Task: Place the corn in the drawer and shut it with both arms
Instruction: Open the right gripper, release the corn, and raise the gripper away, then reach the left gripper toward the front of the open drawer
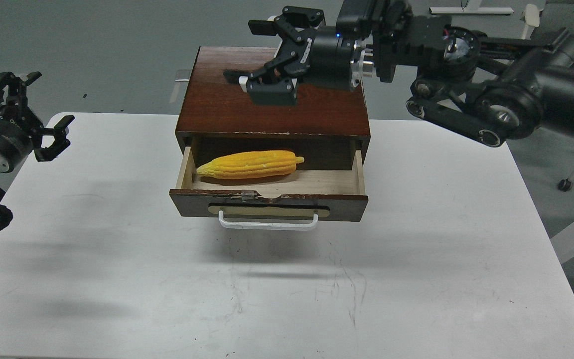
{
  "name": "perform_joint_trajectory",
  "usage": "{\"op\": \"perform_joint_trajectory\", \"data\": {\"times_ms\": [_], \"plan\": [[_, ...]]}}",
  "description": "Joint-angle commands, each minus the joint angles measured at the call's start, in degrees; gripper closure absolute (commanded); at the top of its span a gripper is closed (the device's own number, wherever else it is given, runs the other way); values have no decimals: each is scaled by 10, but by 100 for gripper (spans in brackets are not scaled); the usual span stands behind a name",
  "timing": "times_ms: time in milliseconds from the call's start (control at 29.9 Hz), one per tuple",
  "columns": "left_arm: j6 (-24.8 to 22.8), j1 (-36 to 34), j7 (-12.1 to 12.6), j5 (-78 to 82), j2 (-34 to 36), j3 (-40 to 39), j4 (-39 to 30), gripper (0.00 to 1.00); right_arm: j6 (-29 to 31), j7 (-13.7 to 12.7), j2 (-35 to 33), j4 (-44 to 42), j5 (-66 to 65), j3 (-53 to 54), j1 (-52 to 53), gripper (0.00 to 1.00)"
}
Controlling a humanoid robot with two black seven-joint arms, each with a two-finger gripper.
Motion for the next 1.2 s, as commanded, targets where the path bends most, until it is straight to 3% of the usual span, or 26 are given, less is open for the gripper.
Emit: {"op": "perform_joint_trajectory", "data": {"times_ms": [0, 67, 167, 335, 602, 703, 770, 803, 837, 870, 937, 1004, 1071, 1171], "plan": [[0, -1, 0, 1, 1, 0, 0, 2, 95, -58, -51, -4, 202, -1, 12, 1], [0, -1, 0, 1, 0, 0, 0, 2, 175, -105, -113, -13, 314, 0, 3, 1], [0, -1, -1, 1, -1, 0, 0, 2, 239, -132, -172, -22, 404, 3, -31, 1], [0, -1, -1, 1, -5, 1, 0, 2, 275, -136, -257, -18, 585, 21, -145, 0], [0, -2, -4, 1, -7, -1, 0, 2, 273, -136, -286, -21, 778, 136, -298, 0], [0, -10, -31, 18, -4, 8, -1, 2, 268, -136, -283, -25, 783, 197, -353, 0], [0, -22, -74, 55, 4, 7, -2, 2, 268, -135, -279, -31, 783, 224, -383, 0], [0, -40, -116, 104, 17, 8, -4, 2, 267, -135, -279, -33, 783, 235, -397, 0], [0, -51, -135, 134, 26, 8, -6, 2, 267, -134, -279, -34, 783, 236, -403, 0], [0, -60, -135, 168, 36, 8, -12, 2, 266, -133, -279, -35, 783, 237, -407, 0], [0, -81, -135, 277, 72, 6, -51, 2, 265, -128, -276, -42, 783, 236, -420, 0], [0, -92, -135, 386, 141, 4, -158, 2, 263, -124, -267, -45, 783, 238, -437, 0], [12, -92, -135, 423, 167, 5, -223, 2, 261, -122, -265, -45, 783, 237, -443, 1], [29, -90, -135, 490, 218, 9, -393, 2, 248, -122, -261, -46, 782, 235, -448, 1]]}}
